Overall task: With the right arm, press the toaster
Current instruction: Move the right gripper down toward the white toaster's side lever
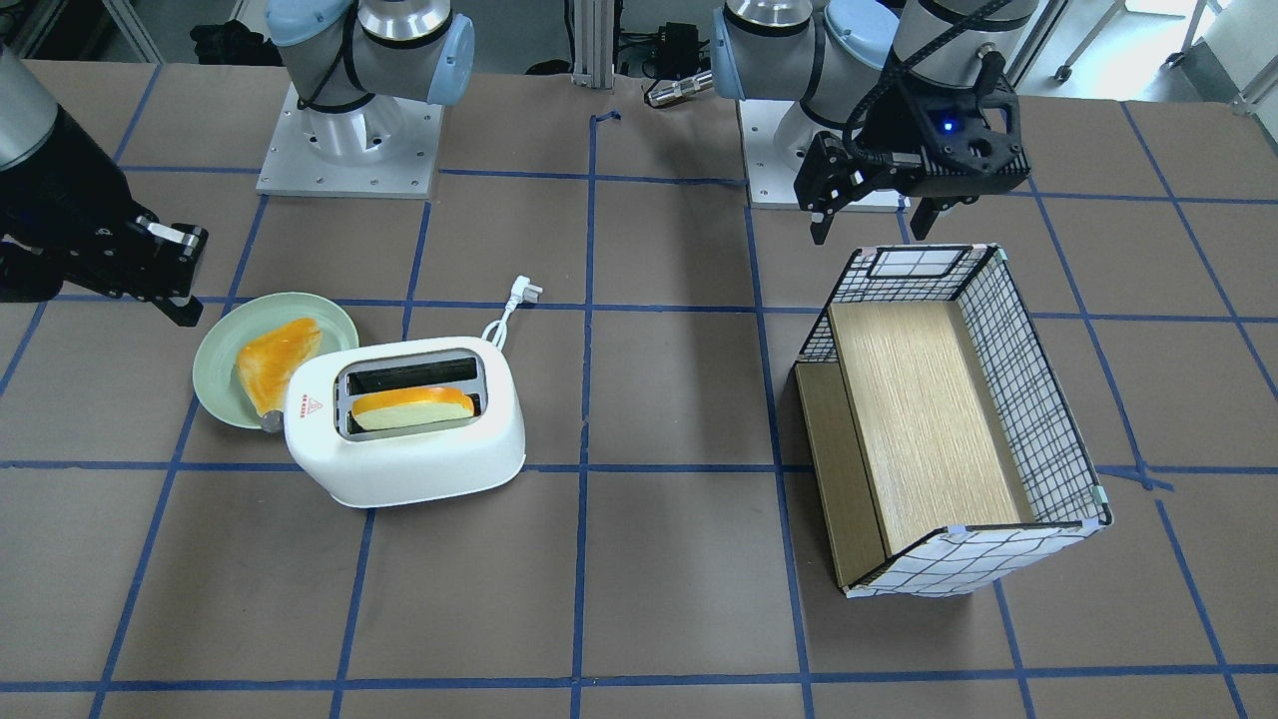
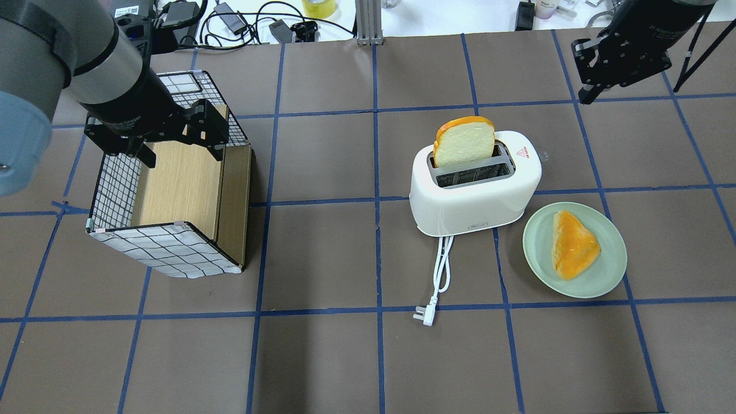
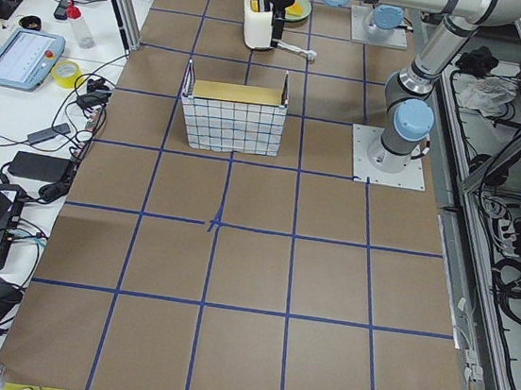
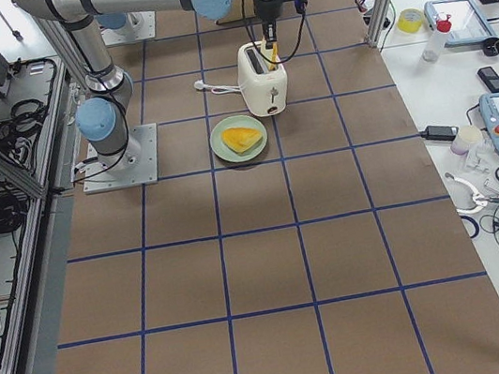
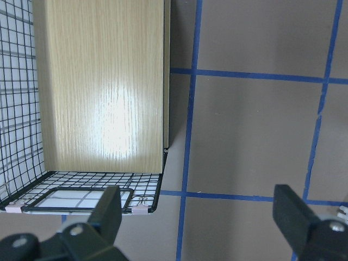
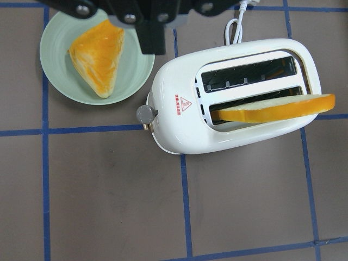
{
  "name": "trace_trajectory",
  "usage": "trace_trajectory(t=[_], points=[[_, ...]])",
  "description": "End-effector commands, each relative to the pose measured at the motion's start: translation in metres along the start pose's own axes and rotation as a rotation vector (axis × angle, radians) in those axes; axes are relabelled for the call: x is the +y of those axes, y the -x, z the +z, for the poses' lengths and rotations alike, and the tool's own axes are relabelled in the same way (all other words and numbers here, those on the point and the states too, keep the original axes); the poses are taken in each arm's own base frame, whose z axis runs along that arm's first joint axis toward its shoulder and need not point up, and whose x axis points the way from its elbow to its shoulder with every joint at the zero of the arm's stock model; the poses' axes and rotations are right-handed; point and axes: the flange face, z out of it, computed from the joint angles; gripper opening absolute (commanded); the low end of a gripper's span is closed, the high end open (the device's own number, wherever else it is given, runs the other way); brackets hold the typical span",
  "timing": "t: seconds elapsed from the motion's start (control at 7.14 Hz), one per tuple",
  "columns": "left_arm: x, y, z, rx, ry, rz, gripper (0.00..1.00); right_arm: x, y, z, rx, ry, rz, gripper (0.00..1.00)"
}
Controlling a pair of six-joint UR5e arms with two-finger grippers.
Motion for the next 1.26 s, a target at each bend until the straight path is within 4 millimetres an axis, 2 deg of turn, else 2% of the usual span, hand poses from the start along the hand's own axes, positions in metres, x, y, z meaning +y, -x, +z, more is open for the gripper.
trace_trajectory(t=[0.0,0.14,0.28,0.56,0.84,1.12], points=[[0.000,0.000,0.000,0.002,0.000,0.000,1.00,-0.029,-0.053,0.037,-0.120,0.025,-0.061,0.00],[0.000,0.000,0.000,0.000,0.000,0.000,1.00,-0.035,-0.065,0.058,-0.173,0.040,-0.079,0.00],[0.000,0.000,0.000,0.000,0.000,0.000,1.00,-0.039,-0.065,0.070,-0.206,0.051,-0.076,0.00],[0.000,0.000,0.000,0.000,0.000,0.000,1.00,-0.039,-0.070,0.117,-0.270,0.114,-0.148,0.00],[0.000,0.000,0.000,0.000,0.000,0.000,1.00,-0.043,-0.070,0.125,-0.287,0.099,-0.152,0.00],[0.000,0.000,0.000,0.000,0.000,0.000,1.00,-0.048,-0.073,0.144,-0.315,0.105,-0.174,0.00]])
